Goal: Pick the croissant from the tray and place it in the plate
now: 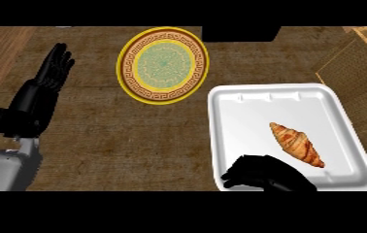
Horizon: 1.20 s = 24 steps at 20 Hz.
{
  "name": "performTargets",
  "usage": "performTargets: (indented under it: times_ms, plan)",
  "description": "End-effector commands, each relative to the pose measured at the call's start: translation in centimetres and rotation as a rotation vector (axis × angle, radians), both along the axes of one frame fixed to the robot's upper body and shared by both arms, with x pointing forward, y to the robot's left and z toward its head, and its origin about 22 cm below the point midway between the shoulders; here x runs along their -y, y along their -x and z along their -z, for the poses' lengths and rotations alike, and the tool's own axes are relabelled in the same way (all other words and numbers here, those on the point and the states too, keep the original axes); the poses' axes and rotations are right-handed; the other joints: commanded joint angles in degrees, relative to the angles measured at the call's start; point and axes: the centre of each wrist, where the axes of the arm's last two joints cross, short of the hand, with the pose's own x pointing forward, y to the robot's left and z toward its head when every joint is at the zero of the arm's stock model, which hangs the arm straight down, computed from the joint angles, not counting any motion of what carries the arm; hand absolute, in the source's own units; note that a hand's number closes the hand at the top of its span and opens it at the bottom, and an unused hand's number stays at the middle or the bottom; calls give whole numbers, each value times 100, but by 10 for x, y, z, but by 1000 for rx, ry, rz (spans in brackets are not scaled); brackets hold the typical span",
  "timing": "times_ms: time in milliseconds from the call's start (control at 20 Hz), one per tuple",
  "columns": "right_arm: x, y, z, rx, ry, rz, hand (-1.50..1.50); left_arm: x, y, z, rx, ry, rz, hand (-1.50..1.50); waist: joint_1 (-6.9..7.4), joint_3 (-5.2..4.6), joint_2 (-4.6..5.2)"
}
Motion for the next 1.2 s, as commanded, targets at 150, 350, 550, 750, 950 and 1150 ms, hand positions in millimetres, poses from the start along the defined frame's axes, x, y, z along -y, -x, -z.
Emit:
performTargets:
  times_ms: [150, 350, 550, 750, 950, 1150]
  plan:
    - [26, 19, 0, 177, -137, -55, -150, 5, 0, -3, 7, -22, 11, 0, 4, -22, 21]
    - [29, 17, -52, 323, 24, -8, -150, 0, -1, -4, -12, -13, -12, 0, -56, -32, 2]
    - [40, 18, -85, 411, 315, 96, -150, -2, 0, -10, 0, -8, -12, 0, -157, -53, -48]
    - [41, 17, -111, 446, 604, 178, -150, -5, -3, -7, -20, -26, -24, 0, -151, -63, -30]
    - [39, 25, -117, 420, 879, 230, -150, 13, -1, -8, -10, -2, 5, 0, -57, -49, -22]
    - [14, 41, -111, 358, 1021, 254, -150, 9, -8, -20, -7, -11, 20, 0, 33, -34, 19]
